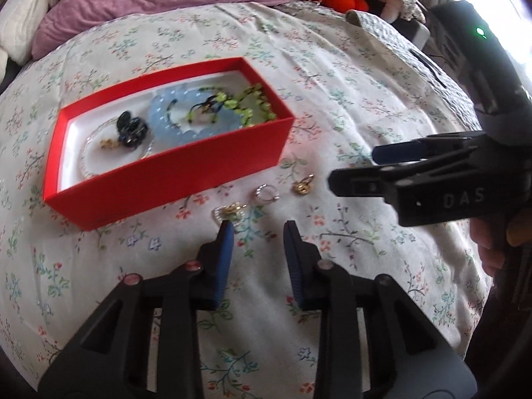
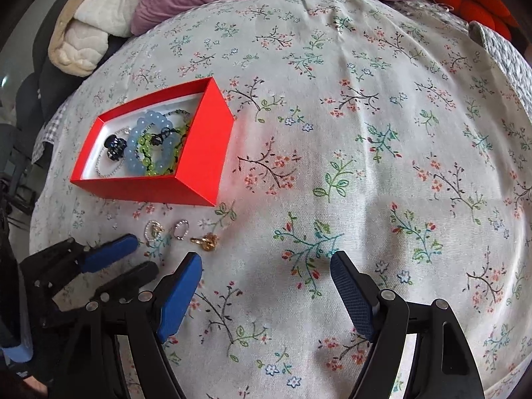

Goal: Organize jewelry
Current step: 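Grasp the amber-stone gold ring with the right tool while the left tool reaches the silver ring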

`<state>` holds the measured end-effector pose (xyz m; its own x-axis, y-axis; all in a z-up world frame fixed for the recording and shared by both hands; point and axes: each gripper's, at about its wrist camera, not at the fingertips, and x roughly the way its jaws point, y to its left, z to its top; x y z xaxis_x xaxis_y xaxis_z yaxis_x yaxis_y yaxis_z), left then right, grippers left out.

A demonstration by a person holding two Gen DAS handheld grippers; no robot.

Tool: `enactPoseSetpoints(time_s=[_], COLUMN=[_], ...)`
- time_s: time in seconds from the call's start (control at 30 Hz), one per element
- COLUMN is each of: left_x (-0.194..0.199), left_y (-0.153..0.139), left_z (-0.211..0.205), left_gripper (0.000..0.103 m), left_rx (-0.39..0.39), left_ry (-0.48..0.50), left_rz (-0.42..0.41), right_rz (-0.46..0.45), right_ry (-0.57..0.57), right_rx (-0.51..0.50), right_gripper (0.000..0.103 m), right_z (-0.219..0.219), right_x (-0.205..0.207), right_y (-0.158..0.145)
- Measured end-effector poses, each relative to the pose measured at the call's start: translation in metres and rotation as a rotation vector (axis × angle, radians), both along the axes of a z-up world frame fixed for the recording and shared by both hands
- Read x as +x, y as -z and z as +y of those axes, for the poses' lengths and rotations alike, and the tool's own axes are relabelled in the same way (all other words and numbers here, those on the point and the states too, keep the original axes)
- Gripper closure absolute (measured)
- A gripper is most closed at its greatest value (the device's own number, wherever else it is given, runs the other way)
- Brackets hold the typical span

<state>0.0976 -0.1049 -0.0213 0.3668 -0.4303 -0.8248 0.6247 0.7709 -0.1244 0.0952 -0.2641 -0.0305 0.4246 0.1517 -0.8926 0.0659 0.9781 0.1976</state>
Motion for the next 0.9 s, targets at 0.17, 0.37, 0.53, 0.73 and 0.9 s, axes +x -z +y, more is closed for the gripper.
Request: enactPoseSetpoints(time_s=[0.17,0.37,0.53,0.73,0.9], left_x=[0.001,0.003,0.001,0.0,0.005], left_y=[-0.001,-0.001,-0.002,0.004,0.012], left_z=[-0.002,0.002,-0.004,-0.019,-0.027], left_gripper=[0.071,0.072,0.072,0.072,0.072], left_rx=[0.011,0.013,-0.009,0.004,0.024], left_ry=[0.008,0.007,0.047,0.069,0.043], left_rz=[-0.01,-0.001,0.01,0.017,0.025], right_rz=[-0.002,-0.014,-0.029,-0.052,-0.052], right_ry=[-0.033,-0.076,-0.123,-0.101,-0.069], right_rx=[0.09,0.125,0.132,0.092,0.086], right_gripper=[0.042,0.066,0.087,0.087,0.087], right_z=[0.006,0.02,0.034,0.025,0.006], right_x=[0.009,0.022,0.027,0.022,0.016], right_y=[0.004,0.012,0.016,0.009,0.007])
